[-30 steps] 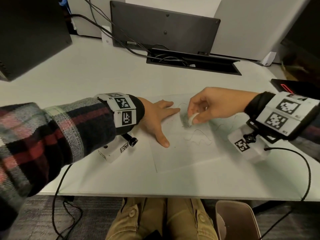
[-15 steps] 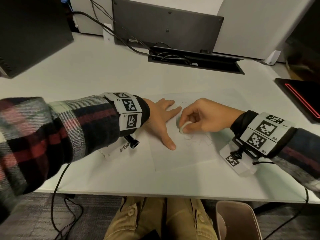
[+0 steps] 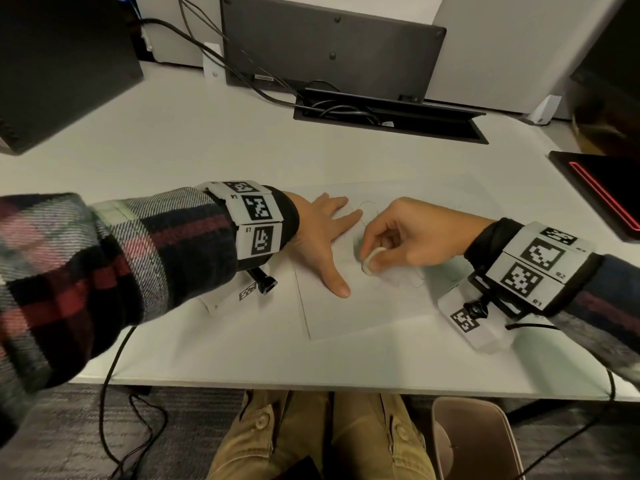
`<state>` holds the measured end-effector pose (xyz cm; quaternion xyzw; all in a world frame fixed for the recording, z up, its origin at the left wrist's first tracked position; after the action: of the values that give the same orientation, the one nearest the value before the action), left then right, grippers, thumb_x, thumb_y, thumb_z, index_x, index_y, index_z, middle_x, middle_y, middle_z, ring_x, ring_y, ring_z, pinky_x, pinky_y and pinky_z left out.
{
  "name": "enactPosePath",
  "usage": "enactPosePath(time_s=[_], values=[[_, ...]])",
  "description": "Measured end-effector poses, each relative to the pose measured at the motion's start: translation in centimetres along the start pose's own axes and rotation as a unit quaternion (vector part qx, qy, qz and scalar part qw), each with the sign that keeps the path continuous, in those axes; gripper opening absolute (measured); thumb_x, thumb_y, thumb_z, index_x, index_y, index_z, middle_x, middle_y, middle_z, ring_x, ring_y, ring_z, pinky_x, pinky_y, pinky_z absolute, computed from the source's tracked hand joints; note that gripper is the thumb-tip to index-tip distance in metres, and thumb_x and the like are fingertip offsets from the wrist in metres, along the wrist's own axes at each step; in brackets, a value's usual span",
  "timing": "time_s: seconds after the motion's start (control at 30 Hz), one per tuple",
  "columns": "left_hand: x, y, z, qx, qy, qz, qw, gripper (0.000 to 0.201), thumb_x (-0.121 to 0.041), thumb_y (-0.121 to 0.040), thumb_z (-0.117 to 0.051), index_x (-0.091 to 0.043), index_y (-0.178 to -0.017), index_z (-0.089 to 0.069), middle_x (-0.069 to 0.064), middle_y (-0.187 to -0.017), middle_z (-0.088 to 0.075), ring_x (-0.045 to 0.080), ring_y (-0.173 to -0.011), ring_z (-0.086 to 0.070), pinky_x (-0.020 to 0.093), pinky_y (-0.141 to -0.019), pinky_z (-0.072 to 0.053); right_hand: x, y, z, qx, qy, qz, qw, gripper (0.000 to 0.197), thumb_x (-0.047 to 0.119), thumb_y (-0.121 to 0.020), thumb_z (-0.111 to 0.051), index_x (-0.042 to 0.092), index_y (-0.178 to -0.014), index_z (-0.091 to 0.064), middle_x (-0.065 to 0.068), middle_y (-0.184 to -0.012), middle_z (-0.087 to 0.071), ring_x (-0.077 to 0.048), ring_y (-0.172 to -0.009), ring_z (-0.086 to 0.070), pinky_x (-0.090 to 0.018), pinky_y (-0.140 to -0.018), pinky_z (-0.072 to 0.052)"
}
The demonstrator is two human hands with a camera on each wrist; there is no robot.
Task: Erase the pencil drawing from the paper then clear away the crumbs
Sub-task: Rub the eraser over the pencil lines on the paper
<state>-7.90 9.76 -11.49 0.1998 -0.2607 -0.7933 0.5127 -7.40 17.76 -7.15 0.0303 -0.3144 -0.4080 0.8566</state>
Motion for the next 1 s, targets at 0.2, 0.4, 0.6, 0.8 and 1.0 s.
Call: enactPosePath(time_s=[0.2, 0.4, 0.6, 0.8, 1.0], values=[[0.1, -0.1, 0.0, 0.003, -0.008, -0.004, 1.0, 0.13, -0.077, -0.054, -0.065, -0.042, -0.141, 0.026, -0.009, -0.151, 0.032, 0.018, -0.139, 0.028, 0.053, -0.112, 0.004, 0.6, 0.2, 0.0, 0.012, 0.026, 0.01, 1.0, 0.007, 0.016, -0.078, -0.073, 0.023, -0.081, -0.07, 0.016, -0.06, -0.056, 0.0, -0.055, -0.047, -0.01, -0.055, -0.038], [0.2, -0.2, 0.3, -0.01, 0.015, -0.034, 0.999, 0.128, -0.07, -0.055, -0.07, -0.041, -0.144, 0.018, -0.011, -0.154, 0.023, 0.018, -0.143, 0.019, 0.052, -0.116, -0.003, 0.4, -0.5, 1.5, 0.006, 0.01, -0.013, 1.0, 0.008, 0.019, -0.079, -0.072, 0.023, -0.085, -0.068, 0.011, -0.062, -0.057, 0.002, -0.051, -0.048, -0.01, -0.055, -0.039], [1.5, -0.4, 0.5, -0.019, 0.067, -0.067, 0.995, 0.124, -0.066, -0.054, -0.075, -0.039, -0.147, 0.003, -0.019, -0.154, 0.01, 0.011, -0.143, 0.0, 0.045, -0.117, -0.011, 1.0, -2.9, 1.0, -0.009, -0.009, -0.005, 1.0, 0.013, 0.017, -0.078, -0.073, 0.016, -0.09, -0.068, -0.016, -0.082, -0.068, -0.008, -0.06, -0.058, -0.024, -0.067, -0.05], [1.4, -0.5, 0.2, -0.012, 0.025, -0.042, 0.999, 0.128, -0.067, -0.06, -0.07, -0.034, -0.146, 0.018, -0.015, -0.152, 0.027, 0.007, -0.142, 0.018, 0.042, -0.115, 0.002, 1.4, -1.8, -1.5, 0.087, -0.052, -0.012, 0.995, 0.015, 0.012, -0.075, -0.076, 0.011, -0.089, -0.072, 0.003, -0.061, -0.065, -0.009, -0.055, -0.058, -0.014, -0.056, -0.046], [1.5, -0.4, 0.3, -0.008, 0.013, -0.035, 0.999, 0.13, -0.068, -0.06, -0.069, -0.031, -0.146, 0.021, -0.014, -0.152, 0.028, 0.009, -0.141, 0.02, 0.045, -0.115, 0.002, 0.8, -2.0, 0.0, 0.011, -0.008, 0.006, 1.0, 0.013, 0.016, -0.077, -0.074, 0.015, -0.09, -0.073, -0.003, -0.077, -0.066, -0.003, -0.056, -0.051, -0.014, -0.058, -0.042]])
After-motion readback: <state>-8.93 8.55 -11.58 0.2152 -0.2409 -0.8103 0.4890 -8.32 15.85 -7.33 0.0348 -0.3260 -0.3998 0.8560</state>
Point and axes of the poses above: each hand's wrist, its own y-axis away from the middle knuckle, its own z-axis out of the back of the hand, x = y × z, the point moved 9 cm from there along -y, towards the middle knuckle
